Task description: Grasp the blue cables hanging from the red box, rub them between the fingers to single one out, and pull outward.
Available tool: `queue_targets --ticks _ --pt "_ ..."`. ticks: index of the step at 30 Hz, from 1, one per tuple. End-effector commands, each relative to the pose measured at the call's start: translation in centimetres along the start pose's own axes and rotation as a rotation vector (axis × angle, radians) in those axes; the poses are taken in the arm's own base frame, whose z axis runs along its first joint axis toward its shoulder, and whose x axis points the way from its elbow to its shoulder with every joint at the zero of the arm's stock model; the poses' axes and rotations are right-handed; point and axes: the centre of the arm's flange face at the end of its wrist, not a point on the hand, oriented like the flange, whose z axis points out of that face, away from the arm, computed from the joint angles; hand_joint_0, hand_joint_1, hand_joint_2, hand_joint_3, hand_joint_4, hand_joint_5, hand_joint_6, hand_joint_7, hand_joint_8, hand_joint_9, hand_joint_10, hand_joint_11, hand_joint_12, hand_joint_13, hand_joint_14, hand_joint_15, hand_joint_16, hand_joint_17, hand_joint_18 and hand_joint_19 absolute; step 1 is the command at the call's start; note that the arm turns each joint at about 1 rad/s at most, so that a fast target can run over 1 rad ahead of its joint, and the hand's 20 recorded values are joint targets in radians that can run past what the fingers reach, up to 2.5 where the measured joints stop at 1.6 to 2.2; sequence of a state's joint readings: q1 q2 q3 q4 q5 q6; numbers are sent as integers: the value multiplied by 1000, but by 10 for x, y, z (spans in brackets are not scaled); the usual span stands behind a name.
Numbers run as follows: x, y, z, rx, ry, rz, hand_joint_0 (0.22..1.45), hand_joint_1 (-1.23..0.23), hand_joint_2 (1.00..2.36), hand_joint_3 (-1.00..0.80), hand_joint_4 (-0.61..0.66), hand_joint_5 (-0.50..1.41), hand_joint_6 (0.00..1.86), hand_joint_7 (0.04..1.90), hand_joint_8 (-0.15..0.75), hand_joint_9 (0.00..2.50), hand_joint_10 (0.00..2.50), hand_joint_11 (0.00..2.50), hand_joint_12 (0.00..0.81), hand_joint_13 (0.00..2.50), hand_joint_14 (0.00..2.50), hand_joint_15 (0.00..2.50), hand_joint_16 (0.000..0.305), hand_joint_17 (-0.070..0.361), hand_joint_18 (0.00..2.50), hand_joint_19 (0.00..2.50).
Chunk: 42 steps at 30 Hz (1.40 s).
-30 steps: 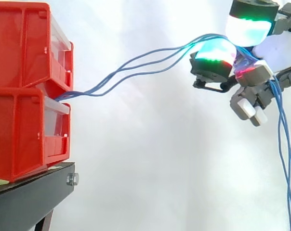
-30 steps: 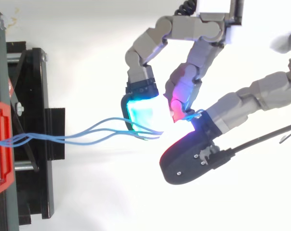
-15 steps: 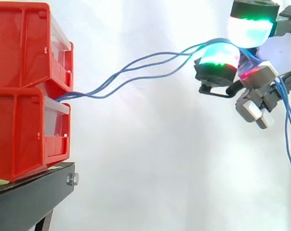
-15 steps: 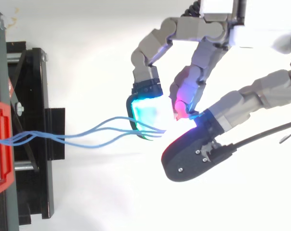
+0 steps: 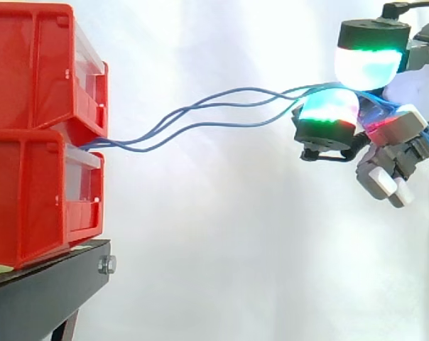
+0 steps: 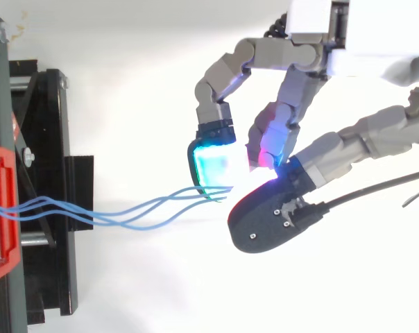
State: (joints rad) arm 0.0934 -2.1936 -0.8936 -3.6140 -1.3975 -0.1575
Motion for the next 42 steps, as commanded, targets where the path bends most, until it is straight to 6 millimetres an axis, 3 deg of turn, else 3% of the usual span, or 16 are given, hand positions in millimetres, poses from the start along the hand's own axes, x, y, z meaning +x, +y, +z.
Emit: queue_targets --ticks 1,6,9,14,20,28,42 --pt "0 0 0 -1 0 6 609 -666 1009 -374 1 -128 832 1096 231 1289 26 769 328 889 29 632 45 101 722 700" --pt "0 1 0 -4 1 23 665 -857 1013 -342 22 -156 871 1111 229 1216 25 797 327 858 29 630 46 103 725 674" --pt "0 1 0 -3 1 29 681 -865 1010 -375 9 -155 888 1072 224 1219 25 794 327 863 28 623 45 102 723 672" --pt "0 0 0 2 0 34 598 -680 1005 -438 4 -122 856 1103 204 1326 24 761 316 887 27 626 45 100 730 706" --pt "4 -11 2 25 6 46 600 -554 1005 -429 4 -103 815 1091 187 1360 25 718 310 899 29 619 44 100 729 713" --pt "8 -18 4 37 10 71 603 -524 1008 -402 24 -95 792 1172 202 1364 26 718 311 902 29 623 45 100 735 708" --pt "8 -18 4 32 11 72 636 -822 1012 -340 50 -144 864 1133 236 1265 26 780 323 878 29 624 46 103 724 693"
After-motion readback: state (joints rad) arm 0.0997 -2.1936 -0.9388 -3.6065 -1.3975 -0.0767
